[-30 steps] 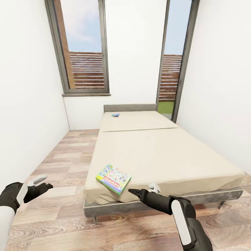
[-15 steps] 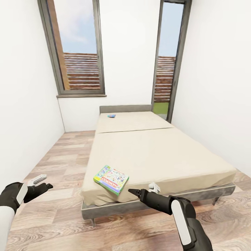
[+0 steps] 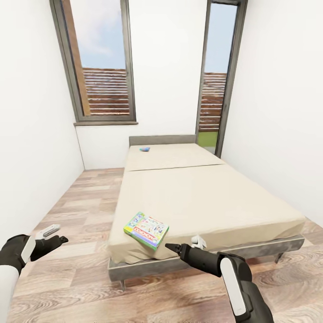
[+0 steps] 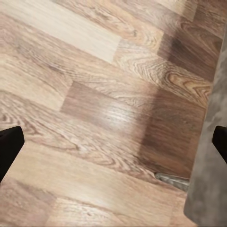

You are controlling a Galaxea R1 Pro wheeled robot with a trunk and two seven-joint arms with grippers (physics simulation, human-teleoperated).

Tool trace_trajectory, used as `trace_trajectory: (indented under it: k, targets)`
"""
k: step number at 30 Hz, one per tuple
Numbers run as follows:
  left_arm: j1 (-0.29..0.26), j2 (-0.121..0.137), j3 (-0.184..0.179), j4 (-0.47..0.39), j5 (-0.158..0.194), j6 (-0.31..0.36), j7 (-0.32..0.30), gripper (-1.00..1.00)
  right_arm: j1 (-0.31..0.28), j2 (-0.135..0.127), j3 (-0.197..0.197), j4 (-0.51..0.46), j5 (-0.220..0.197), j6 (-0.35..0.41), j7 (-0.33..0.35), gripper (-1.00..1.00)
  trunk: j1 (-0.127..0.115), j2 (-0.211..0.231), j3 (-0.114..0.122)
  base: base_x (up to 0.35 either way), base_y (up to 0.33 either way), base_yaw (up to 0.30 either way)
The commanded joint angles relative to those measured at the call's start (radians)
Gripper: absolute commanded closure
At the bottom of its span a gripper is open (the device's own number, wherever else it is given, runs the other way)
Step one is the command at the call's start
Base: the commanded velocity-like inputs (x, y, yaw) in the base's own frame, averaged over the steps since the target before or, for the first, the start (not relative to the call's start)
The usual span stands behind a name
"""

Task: Put all the toys in the child's room - the three board games (two on the bed and one on the table), the two jigsaw puzzles on the table, and the tennis ball on the table - inside the toy box on the table in the child's room.

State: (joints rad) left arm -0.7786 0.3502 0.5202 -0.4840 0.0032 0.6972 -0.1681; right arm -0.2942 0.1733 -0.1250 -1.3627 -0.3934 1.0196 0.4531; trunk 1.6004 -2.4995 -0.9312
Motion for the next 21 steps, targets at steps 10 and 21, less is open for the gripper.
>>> trace_trajectory:
  k: [10,21]
  targets:
    - [-0.001,0.000,0.005,-0.002,0.000,0.005,-0.004,-1.00,-0.002,0.001,-0.051,0.037,0.008,0.005,0.013,-1.00,0.000,0.000,-0.001,-0.032,0.038,0.000]
    - [-0.001,0.000,0.005,-0.002,0.001,0.005,-0.004,-1.00,-0.004,0.001,-0.251,0.196,-0.033,0.010,0.021,-1.00,0.000,0.000,-0.001,-0.001,0.001,0.000]
